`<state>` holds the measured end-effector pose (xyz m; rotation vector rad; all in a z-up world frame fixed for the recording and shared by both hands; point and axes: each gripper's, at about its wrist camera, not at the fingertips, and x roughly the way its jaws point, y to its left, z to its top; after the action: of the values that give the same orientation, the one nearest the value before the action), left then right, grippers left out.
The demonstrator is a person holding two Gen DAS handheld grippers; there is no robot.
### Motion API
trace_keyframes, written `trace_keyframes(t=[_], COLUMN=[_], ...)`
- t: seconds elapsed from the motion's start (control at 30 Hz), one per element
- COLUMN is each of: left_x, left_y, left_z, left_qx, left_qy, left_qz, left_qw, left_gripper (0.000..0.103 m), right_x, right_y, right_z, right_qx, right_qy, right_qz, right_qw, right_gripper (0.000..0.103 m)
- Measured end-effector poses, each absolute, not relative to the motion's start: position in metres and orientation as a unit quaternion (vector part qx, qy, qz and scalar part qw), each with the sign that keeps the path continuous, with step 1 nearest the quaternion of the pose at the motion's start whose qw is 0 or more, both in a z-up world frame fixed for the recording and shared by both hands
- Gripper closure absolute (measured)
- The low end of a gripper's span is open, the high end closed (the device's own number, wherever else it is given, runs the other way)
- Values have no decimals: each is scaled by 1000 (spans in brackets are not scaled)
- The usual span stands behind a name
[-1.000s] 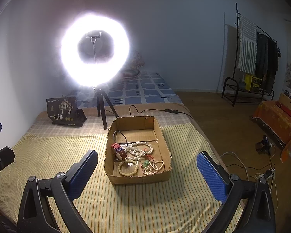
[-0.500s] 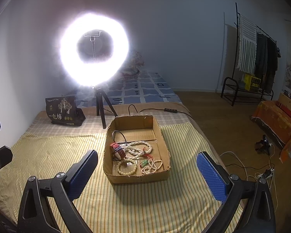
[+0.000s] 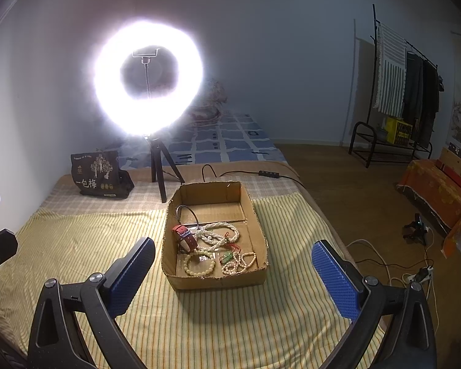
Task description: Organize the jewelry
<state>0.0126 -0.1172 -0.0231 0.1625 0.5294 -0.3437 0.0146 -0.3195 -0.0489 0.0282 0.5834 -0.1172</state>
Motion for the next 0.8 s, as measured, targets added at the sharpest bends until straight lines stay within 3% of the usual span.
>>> trace_keyframes(t=[0.8], left_x=[10], left_y=[-119], left_z=[-23], left_qx=[78], left_qy=[255], left_qz=[-168], left_qw=[949], left_gripper=[0], right_x=[12], right_y=[-317], right_z=[-54], right_qx=[7], right_qy=[295], right_qz=[-56], right_qw=[954], right_gripper=[0])
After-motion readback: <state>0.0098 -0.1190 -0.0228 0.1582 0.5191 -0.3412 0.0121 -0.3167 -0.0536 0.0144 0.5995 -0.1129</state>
